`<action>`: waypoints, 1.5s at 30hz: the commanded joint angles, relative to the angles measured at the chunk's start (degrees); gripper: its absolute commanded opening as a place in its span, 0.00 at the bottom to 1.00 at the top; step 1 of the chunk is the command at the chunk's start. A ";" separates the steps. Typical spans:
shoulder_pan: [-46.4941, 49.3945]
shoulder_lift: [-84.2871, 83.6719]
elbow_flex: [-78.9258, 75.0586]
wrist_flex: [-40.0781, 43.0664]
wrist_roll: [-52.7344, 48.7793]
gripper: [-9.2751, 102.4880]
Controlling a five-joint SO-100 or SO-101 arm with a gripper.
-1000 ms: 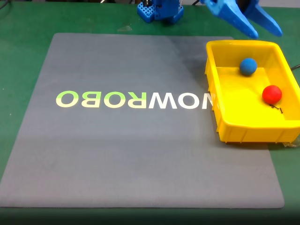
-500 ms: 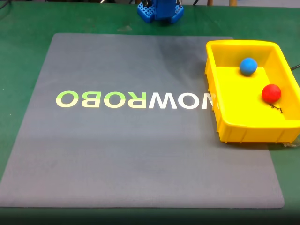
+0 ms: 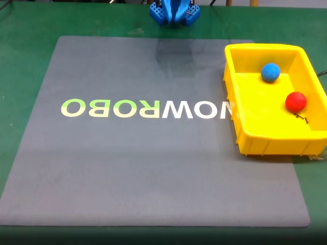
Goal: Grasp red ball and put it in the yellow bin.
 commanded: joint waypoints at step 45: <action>2.99 8.00 13.27 36.21 6.59 0.08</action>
